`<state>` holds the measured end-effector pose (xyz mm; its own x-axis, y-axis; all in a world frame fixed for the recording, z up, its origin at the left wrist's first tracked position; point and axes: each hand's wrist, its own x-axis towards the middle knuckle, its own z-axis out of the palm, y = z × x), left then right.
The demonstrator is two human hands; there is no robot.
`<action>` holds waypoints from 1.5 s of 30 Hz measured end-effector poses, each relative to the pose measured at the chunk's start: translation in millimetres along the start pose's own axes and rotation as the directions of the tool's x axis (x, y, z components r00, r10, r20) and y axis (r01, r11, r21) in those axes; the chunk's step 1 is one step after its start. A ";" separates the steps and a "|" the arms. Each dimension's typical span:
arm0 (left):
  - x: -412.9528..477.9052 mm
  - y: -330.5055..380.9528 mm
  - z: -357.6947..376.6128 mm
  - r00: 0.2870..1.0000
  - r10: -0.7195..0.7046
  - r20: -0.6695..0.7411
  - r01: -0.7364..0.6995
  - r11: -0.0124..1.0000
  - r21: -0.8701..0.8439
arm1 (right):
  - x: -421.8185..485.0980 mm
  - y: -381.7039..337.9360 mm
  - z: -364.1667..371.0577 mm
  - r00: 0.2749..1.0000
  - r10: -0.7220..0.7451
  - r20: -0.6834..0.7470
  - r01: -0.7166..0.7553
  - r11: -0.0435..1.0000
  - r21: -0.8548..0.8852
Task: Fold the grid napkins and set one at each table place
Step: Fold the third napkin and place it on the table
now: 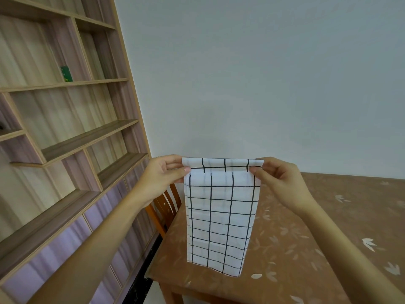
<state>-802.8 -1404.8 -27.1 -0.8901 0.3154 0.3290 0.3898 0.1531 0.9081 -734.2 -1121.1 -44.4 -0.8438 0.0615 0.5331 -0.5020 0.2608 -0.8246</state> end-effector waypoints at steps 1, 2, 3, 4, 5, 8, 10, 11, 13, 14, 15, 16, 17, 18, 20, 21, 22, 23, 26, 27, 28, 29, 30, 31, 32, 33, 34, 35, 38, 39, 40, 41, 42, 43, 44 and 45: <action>0.4 0.5 0.8 1.000 -0.001 -0.004 0.001 1.000 0.002 | 1.3 1.5 -0.3 1.000 -0.004 -0.004 0.004 1.000 -0.004; 0.4 1.7 1.7 1.000 -0.005 -0.003 0.005 1.000 0.007 | 2.1 2.8 -0.8 1.000 -0.004 -0.001 0.004 1.000 -0.018; 0.5 2.2 2.2 1.000 -0.012 0.003 0.012 1.000 0.021 | 2.4 6.4 -1.9 1.000 -0.005 0.009 0.005 0.999 -0.033; 0.2 2.4 2.7 1.000 -0.022 0.010 0.021 0.999 0.041 | 1.9 8.0 -2.5 1.000 -0.007 0.020 0.008 0.999 -0.034; 0.3 2.1 2.9 0.999 -0.028 0.017 0.027 0.997 0.072 | 1.9 8.9 -3.1 0.999 -0.003 0.033 0.004 1.000 -0.022; 0.3 1.5 4.0 0.999 -0.020 0.034 0.015 0.990 0.140 | -0.6 8.3 -5.1 0.996 -0.010 0.090 0.011 1.000 -0.005; 1.0 0.8 4.5 0.999 -0.030 0.028 0.027 0.993 0.116 | -2.1 8.3 -5.8 0.994 0.006 0.110 -0.004 1.000 -0.021; 0.8 0.9 4.9 0.999 -0.046 0.026 0.044 0.996 0.073 | -2.5 11.3 -7.3 0.993 0.015 0.114 -0.012 1.000 -0.028; 0.4 2.0 5.8 0.995 -0.093 0.039 0.094 0.995 -0.041 | -3.1 13.6 -8.4 0.995 0.027 0.101 -0.024 0.999 -0.028; 0.0 2.6 6.2 0.992 -0.117 0.049 0.121 0.988 -0.097 | -3.5 12.6 -7.5 0.996 0.026 0.091 -0.024 0.999 -0.026; 0.0 2.9 6.6 0.988 -0.142 0.058 0.149 0.978 -0.146 | -3.7 12.6 -7.1 0.996 0.024 0.086 -0.021 0.999 -0.028; -0.3 3.2 7.2 0.984 -0.168 0.066 0.178 0.965 -0.195 | -3.8 11.7 -6.3 0.996 0.024 0.085 -0.021 0.999 -0.029; 0.2 3.1 7.1 0.978 -0.195 0.076 0.208 0.948 -0.240 | -3.2 12.2 -6.1 0.997 0.023 0.073 -0.021 0.999 -0.033; 0.5 3.8 7.1 0.971 -0.221 0.088 0.237 0.931 -0.279 | -3.1 12.0 -6.0 0.998 0.022 0.063 -0.021 0.999 -0.028; 2.4 3.0 5.6 0.960 -0.260 0.104 0.280 0.902 -0.329 | -2.2 15.1 -5.8 0.999 0.012 0.047 -0.011 1.000 -0.021; 2.2 3.6 5.5 0.956 -0.271 0.108 0.292 0.894 -0.340 | -1.4 14.9 -5.3 0.999 0.012 0.042 -0.011 1.000 -0.014; 2.1 3.3 5.1 0.956 -0.275 0.101 0.293 0.895 -0.337 | -1.2 14.2 -4.9 0.999 0.017 0.045 -0.017 1.000 0.000; 1.7 2.8 4.6 0.961 -0.263 0.086 0.277 0.909 -0.312 | -0.9 13.7 -4.6 0.998 0.029 0.051 -0.029 1.000 0.008; -0.5 -1.8 2.7 0.980 -0.191 0.054 0.198 0.962 -0.187 | -1.0 13.5 -4.5 0.997 0.054 0.062 -0.059 0.995 0.082; -0.7 -2.1 2.5 0.982 -0.183 0.044 0.188 0.965 -0.181 | -0.1 16.7 -4.8 0.996 0.061 0.061 -0.067 0.991 0.115; -0.9 -2.9 2.0 0.983 -0.180 0.029 0.182 0.966 -0.186 | 1.0 19.3 -4.6 0.995 0.080 0.062 -0.088 0.985 0.147; -1.2 -2.9 2.1 0.985 -0.174 0.012 0.173 0.966 -0.192 | 3.2 21.2 -3.7 0.992 0.112 0.061 -0.122 0.976 0.180; -1.1 -3.3 2.3 0.986 -0.168 -0.007 0.163 0.967 -0.196 | 4.7 21.2 -3.1 0.985 0.155 0.074 -0.168 0.962 0.215; -1.2 -2.7 3.1 0.987 -0.161 -0.022 0.153 0.967 -0.202 | 5.5 20.8 -3.1 0.973 0.202 0.107 -0.223 0.943 0.245; -1.1 -2.2 3.7 0.988 -0.153 -0.035 0.143 0.967 -0.212 | 5.2 19.8 -3.9 0.961 0.234 0.144 -0.263 0.936 0.234; -1.0 -1.6 4.1 0.988 -0.146 -0.043 0.133 0.966 -0.223 | 4.4 19.0 -4.6 0.953 0.240 0.184 -0.272 0.946 0.175; -0.5 -1.0 4.0 0.989 -0.137 -0.048 0.123 0.966 -0.228 | 2.7 17.2 -5.0 0.947 0.237 0.215 -0.260 0.962 0.088; -0.1 0.0 3.7 0.991 -0.127 -0.050 0.112 0.969 -0.222 | 0.6 16.5 -4.8 0.943 0.232 0.237 -0.244 0.969 0.023; 1.7 3.3 1.8 0.995 -0.081 -0.061 0.071 0.986 -0.151 | -3.5 15.8 -1.0 0.942 0.219 0.253 -0.243 0.968 0.067; 1.4 5.2 1.9 0.995 -0.068 -0.067 0.059 0.989 -0.137 | -3.1 16.8 0.2 0.953 0.210 0.218 -0.232 0.970 0.079; 1.1 6.2 1.7 0.995 -0.062 -0.073 0.052 0.990 -0.132 | -2.1 18.1 0.8 0.963 0.197 0.183 -0.215 0.972 0.090; 0.9 5.9 1.5 0.995 -0.066 -0.072 0.056 0.990 -0.132 | -1.0 19.6 0.9 0.970 0.181 0.160 -0.198 0.975 0.099; 0.6 5.2 1.1 0.995 -0.084 -0.056 0.076 0.989 -0.130 | -0.1 20.6 1.5 0.975 0.170 0.143 -0.185 0.977 0.103; -0.3 4.0 0.8 0.993 -0.112 -0.021 0.109 0.986 -0.125 | 0.8 21.3 2.3 0.979 0.160 0.125 -0.173 0.980 0.101; -1.4 1.7 0.6 0.990 -0.139 0.031 0.141 0.983 -0.118 | 1.7 21.6 3.4 0.982 0.150 0.112 -0.162 0.981 0.107; -2.5 -0.7 1.4 0.984 -0.156 0.082 0.164 0.981 -0.103 | 2.3 22.2 4.0 0.985 0.140 0.104 -0.152 0.982 0.112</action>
<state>-800.6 -1404.4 -29.0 -0.9174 0.3639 0.1610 0.2122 0.1052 0.9715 -748.0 -1119.1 -62.2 -0.9210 -0.0029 0.3895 -0.3861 0.1387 -0.9120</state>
